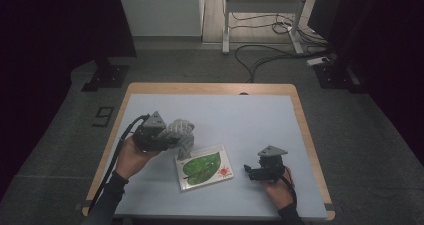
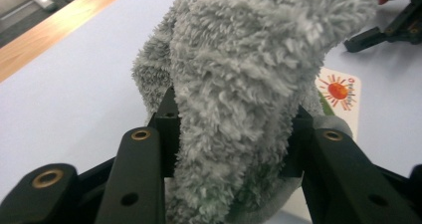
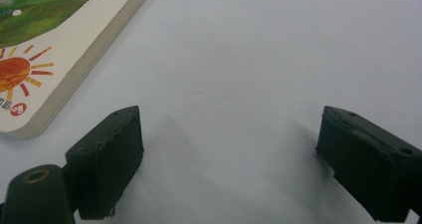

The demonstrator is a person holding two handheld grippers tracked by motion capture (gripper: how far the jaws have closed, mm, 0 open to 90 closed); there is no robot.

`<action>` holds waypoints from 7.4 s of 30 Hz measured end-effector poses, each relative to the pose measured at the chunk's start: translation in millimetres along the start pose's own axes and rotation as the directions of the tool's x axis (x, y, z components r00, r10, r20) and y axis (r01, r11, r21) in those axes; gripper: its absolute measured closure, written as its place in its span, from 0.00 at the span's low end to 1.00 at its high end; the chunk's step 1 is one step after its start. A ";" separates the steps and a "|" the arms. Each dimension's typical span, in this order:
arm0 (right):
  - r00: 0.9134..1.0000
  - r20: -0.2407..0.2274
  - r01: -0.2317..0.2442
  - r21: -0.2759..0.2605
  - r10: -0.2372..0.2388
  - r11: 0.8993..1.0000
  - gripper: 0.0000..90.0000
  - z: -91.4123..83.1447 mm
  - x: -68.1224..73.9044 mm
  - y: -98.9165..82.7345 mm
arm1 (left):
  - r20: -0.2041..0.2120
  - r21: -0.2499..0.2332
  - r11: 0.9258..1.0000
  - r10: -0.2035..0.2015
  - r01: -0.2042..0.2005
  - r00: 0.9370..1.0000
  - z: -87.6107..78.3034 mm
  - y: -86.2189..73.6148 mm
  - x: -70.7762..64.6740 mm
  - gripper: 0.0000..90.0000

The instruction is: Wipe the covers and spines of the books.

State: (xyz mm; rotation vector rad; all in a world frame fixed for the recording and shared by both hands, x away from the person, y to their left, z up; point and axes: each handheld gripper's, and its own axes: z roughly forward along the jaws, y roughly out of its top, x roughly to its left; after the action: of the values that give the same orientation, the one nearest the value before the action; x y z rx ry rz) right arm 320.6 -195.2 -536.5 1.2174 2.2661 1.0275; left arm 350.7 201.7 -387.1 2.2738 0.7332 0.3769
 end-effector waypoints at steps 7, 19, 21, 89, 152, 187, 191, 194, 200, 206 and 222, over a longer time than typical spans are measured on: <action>1.000 0.001 0.005 -0.001 -0.005 1.000 0.11 0.1 -0.4 0.0 | -0.035 0.003 0.999 -0.040 0.040 0.999 -14.8 -7.3 17.4 0.64; 1.000 0.001 0.003 -0.001 -0.003 1.000 0.11 0.1 -0.2 0.0 | -0.097 0.008 0.994 -0.105 0.107 0.990 -34.4 -27.1 43.3 0.64; 1.000 0.000 0.003 -0.001 -0.003 1.000 0.11 0.0 -0.2 0.0 | -0.107 0.009 0.993 -0.115 0.116 0.988 -37.2 -30.8 47.5 0.64; 1.000 0.001 0.006 -0.001 -0.006 1.000 0.12 -0.1 0.0 -0.1 | 0.008 0.032 0.998 -0.060 0.060 0.998 -2.4 -97.0 20.3 0.00; 0.998 -0.017 0.055 0.030 -0.055 0.998 0.11 -3.4 2.9 4.7 | 0.175 0.028 0.998 0.045 -0.050 0.984 84.8 -109.6 -65.2 0.00; 0.958 -0.223 0.193 0.027 -0.183 0.981 0.00 61.0 49.5 77.8 | 0.176 0.027 0.998 0.043 -0.048 0.983 84.9 -109.8 -65.0 0.00; 0.955 -0.236 0.193 0.039 -0.179 0.980 0.00 69.9 49.4 78.5 | 0.176 0.027 0.998 0.043 -0.048 0.983 84.9 -109.8 -65.0 0.00; 0.955 -0.256 0.166 0.039 -0.151 0.985 0.00 74.2 47.9 79.4 | 0.176 0.027 0.998 0.043 -0.048 0.983 84.9 -109.8 -65.1 0.00; 0.939 -0.324 0.131 0.038 -0.112 0.991 0.00 83.6 47.7 81.1 | 0.176 0.027 0.998 0.043 -0.048 0.983 84.9 -109.8 -65.0 0.00; 0.945 -0.315 0.110 0.047 -0.090 0.993 0.00 83.5 50.7 83.0 | 0.176 0.027 0.998 0.043 -0.048 0.983 84.8 -109.8 -65.0 0.00; 0.935 -0.355 -0.004 -0.011 0.000 1.000 0.01 63.1 46.1 92.7 | 0.177 0.028 0.998 0.042 -0.048 0.983 84.7 -109.8 -64.9 0.00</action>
State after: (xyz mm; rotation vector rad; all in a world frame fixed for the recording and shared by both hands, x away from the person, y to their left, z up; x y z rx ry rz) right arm 385.3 -96.7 -508.6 1.0999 2.5193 1.3532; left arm 294.2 181.7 -528.1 2.3216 0.6019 0.1822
